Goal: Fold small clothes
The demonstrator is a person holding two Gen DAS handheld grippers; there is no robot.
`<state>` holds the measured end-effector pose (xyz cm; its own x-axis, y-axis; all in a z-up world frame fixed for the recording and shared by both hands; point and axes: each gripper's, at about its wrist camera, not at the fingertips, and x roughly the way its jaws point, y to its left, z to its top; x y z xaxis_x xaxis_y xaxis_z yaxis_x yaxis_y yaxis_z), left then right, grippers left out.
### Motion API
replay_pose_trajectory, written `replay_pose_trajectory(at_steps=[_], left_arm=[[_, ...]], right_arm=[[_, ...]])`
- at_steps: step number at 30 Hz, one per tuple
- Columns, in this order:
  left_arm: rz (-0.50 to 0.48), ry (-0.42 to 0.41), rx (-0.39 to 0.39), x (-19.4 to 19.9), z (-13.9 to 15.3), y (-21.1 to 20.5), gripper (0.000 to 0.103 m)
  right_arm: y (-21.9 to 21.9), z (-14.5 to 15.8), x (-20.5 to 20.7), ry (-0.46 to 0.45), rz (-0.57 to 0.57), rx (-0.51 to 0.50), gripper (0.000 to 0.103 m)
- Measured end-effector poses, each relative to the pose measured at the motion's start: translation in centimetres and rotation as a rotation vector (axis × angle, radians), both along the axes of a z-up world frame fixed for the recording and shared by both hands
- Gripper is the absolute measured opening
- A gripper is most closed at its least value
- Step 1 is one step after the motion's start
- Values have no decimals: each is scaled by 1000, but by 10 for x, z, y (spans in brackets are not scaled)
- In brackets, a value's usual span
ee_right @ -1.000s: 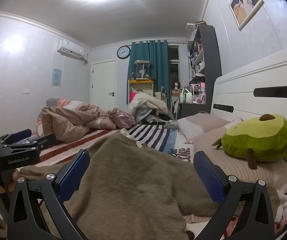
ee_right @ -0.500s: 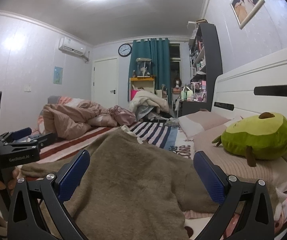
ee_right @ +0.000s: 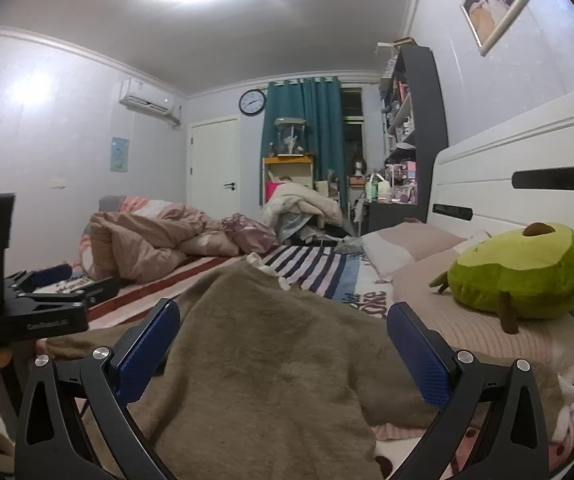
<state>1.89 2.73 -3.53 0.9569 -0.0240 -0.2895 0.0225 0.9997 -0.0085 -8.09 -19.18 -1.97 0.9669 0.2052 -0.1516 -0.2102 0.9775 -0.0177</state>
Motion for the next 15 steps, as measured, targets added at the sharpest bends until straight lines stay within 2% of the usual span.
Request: replay_pose_trajectory(at_steps=[3,5,7,9,11,15], left_arm=[[20,25,-24,7,-7,10,102],[68,12,-41,10,-15,23,102],[120,57,-38,19,-28,40,102],[133,104,-55,26,-41,58,102],[161,155,-111,29,-60,88,102],[198,236,-276,36,-96,145,102]], right_arm=[[6,-5,5,11,8,-16,103],[10,-11,10,6,43,-19,103],[15,-23,14,-14,84,-19,103],[24,-40,24,25,111,-50,103],[33,-55,34,72,125,-84,103],[47,-78,49,147,165,-96,103]])
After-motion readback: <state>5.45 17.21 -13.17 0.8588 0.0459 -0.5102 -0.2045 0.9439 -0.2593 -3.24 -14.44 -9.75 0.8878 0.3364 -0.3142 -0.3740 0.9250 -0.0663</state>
